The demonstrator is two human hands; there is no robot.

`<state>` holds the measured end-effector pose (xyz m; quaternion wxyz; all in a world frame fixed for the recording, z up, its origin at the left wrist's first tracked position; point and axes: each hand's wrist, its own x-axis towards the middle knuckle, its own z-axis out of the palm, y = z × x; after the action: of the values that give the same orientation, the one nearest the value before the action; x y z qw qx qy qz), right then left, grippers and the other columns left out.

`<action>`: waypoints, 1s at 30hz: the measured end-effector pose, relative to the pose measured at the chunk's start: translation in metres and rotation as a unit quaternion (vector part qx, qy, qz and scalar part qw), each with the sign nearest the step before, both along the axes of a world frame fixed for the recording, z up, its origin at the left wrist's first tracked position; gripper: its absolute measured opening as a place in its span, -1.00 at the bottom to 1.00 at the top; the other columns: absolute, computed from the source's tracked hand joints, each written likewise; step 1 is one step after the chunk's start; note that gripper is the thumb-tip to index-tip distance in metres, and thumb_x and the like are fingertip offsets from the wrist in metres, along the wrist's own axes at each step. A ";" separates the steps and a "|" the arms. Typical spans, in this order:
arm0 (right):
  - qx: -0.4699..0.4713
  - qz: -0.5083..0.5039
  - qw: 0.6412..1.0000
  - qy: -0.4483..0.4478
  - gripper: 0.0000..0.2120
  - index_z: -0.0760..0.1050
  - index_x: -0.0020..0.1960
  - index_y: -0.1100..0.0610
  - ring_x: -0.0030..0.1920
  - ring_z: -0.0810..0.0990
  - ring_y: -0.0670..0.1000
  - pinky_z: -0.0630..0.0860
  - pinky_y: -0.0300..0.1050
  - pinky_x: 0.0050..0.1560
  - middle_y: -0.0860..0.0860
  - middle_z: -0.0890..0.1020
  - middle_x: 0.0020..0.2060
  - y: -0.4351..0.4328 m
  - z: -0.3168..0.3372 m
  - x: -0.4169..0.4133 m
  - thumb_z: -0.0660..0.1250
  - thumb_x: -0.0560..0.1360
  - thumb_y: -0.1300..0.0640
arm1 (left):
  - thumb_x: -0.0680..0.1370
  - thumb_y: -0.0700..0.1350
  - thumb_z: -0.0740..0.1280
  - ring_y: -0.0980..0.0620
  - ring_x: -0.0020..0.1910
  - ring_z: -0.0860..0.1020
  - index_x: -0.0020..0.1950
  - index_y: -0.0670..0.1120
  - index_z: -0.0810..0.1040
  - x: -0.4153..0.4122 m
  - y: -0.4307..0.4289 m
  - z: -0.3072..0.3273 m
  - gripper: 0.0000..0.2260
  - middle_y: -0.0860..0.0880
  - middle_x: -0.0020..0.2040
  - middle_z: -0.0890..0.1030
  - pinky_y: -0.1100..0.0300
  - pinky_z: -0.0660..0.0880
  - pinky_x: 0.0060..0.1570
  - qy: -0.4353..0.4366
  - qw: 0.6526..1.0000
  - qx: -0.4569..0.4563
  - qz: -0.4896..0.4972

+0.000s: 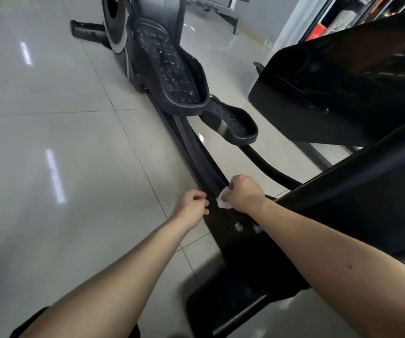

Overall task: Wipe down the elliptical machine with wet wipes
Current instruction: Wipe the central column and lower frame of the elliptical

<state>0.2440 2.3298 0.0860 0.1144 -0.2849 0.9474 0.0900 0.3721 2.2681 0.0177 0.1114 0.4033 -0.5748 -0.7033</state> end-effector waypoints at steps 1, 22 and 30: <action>0.032 0.001 0.999 0.012 -0.52 0.42 0.40 0.19 0.13 0.63 0.13 0.61 -0.09 -0.01 0.15 0.59 0.18 0.001 -0.002 0.000 0.45 0.55 0.08 | 0.60 -0.28 0.21 0.00 -0.23 0.64 0.20 -0.16 0.59 0.003 0.001 -0.005 -0.76 -0.09 -0.03 0.68 0.17 0.51 -0.18 0.004 1.000 0.002 0.005; -0.193 -0.036 0.979 -0.060 -0.76 0.35 -0.30 0.15 -0.15 0.60 0.20 0.58 -0.03 -0.11 0.09 0.51 -0.32 -0.100 -0.019 0.003 0.37 0.47 0.20 | 0.60 -0.26 0.21 0.00 -0.26 0.65 0.07 -0.14 0.61 0.002 -0.019 -0.036 -0.81 -0.10 -0.11 0.70 0.16 0.51 -0.12 0.051 0.993 0.081 0.075; -0.064 -0.072 0.995 -0.021 -0.70 0.34 -0.27 0.19 -0.13 0.60 0.15 0.57 -0.05 -0.11 0.10 0.47 -0.32 -0.048 -0.024 0.000 0.34 0.58 0.14 | 0.61 -0.33 0.20 -0.07 -0.25 0.62 0.03 -0.18 0.59 0.004 -0.026 -0.020 -0.82 -0.23 0.01 0.69 0.20 0.51 -0.27 0.038 0.990 0.082 0.110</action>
<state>0.2438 2.2821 0.0616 0.1214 -0.2248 0.9667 0.0145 0.3757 2.2426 -0.0028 0.1770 0.4449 -0.4626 -0.7461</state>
